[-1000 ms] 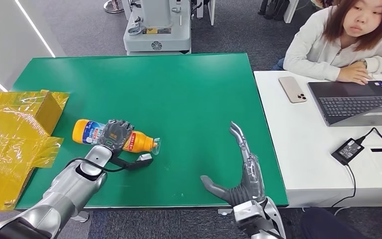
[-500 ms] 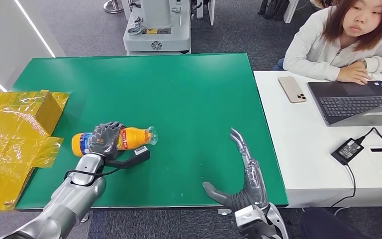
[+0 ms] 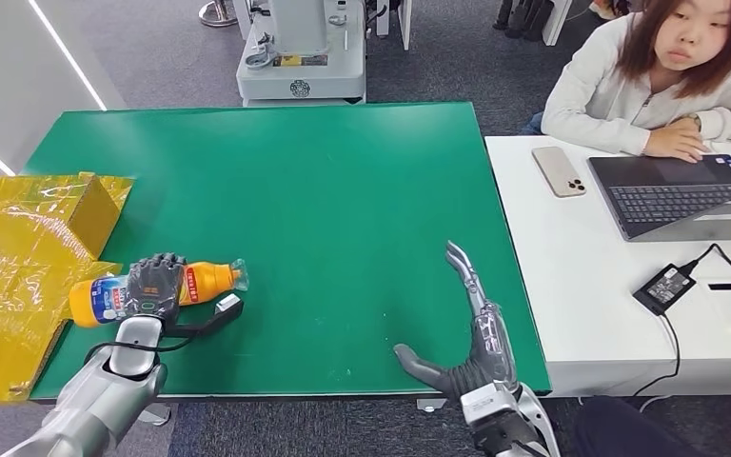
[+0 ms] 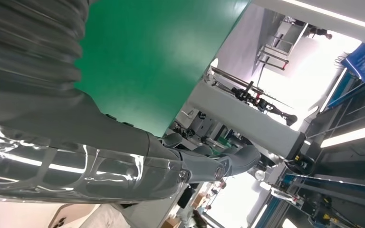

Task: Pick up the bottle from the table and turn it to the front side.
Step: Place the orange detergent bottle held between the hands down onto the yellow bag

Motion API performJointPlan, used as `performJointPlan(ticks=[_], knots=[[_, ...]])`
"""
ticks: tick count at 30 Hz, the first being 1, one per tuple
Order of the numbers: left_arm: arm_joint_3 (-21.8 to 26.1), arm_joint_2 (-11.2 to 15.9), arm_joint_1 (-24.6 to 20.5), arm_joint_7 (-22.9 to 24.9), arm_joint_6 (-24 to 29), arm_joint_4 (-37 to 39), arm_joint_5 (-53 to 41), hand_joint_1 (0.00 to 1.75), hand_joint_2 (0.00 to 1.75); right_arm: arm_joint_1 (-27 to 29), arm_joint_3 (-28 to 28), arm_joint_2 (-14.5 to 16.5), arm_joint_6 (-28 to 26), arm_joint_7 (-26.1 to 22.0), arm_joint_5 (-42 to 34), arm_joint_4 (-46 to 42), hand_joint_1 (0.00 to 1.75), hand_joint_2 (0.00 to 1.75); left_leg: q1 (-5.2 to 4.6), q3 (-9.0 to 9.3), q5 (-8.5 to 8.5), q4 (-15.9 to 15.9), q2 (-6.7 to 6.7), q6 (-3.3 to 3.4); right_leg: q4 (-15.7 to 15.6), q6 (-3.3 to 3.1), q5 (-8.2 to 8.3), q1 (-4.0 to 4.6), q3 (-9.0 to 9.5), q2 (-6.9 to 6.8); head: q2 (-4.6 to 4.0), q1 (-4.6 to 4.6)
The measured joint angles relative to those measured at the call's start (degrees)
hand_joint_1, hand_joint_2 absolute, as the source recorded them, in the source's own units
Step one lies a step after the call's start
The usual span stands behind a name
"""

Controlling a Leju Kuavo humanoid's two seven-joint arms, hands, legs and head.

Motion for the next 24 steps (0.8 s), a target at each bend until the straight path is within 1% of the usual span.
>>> performJointPlan(ticks=[3,6,13,16,18,19,22,24], knots=[[-3.1,1.5,-0.3,2.3,-0.7,0.5,-0.1,1.75,1.75,0.0,-0.1,0.2,1.1,-0.1,0.1,0.0,0.0,1.75,0.0,0.06,0.01,0.0,0.03,-0.02,0.0,-0.01,0.01,0.0,0.02,0.03,0.0,0.0],[-4.4,2.5,-0.4,3.2,-0.9,0.7,-0.1,1.75,1.75,0.1,-0.2,0.4,1.8,-0.1,0.1,0.0,0.0,1.75,0.0,0.09,0.02,0.0,0.05,-0.04,0.0,-0.02,0.02,0.0,0.03,0.04,0.0,-0.01],[-4.6,4.1,-0.2,2.8,-0.7,1.1,0.1,1.75,1.75,0.1,-0.5,0.8,3.6,0.0,0.6,0.0,0.0,1.75,0.01,0.15,0.05,-0.1,0.04,-0.08,0.1,-0.03,0.02,0.0,0.07,0.04,0.0,0.0],[-3.3,4.8,0.3,1.4,0.1,1.1,0.5,1.75,1.75,0.1,-0.5,0.9,4.4,0.0,0.6,0.0,0.0,1.75,0.01,0.18,0.06,-0.1,0.04,-0.1,0.1,-0.04,0.01,0.0,0.09,0.04,0.0,0.0],[-1.4,5.1,0.7,-1.2,1.4,1.1,2.4,1.75,1.75,0.2,-0.6,1.0,4.7,0.0,0.6,0.0,0.0,1.75,0.01,0.19,0.06,-0.1,0.04,-0.1,0.1,-0.04,0.01,0.0,0.1,0.04,0.0,0.0],[0.1,5.2,0.9,-3.4,2.3,1.1,4.4,1.75,1.75,0.2,-0.6,1.0,4.9,0.0,0.6,0.0,0.0,1.75,0.01,0.2,0.06,-0.1,0.05,-0.1,0.1,-0.04,0.01,0.0,0.09,0.05,0.0,-0.01],[6.0,5.2,1.9,-10.9,4.6,1.1,11.1,1.75,1.75,0.4,-0.6,1.1,5.0,0.0,0.5,0.0,0.0,1.75,0.01,0.21,0.07,-0.1,0.06,-0.11,0.1,-0.05,0.01,0.0,0.08,0.08,0.0,-0.01],[9.7,5.1,2.6,-14.0,5.4,1.1,12.9,1.75,1.75,0.4,-0.6,1.1,5.2,0.0,0.4,0.2,0.0,1.75,0.01,0.2,0.07,-0.1,0.07,-0.11,0.1,-0.05,0.01,0.0,0.08,0.08,0.0,0.01]])
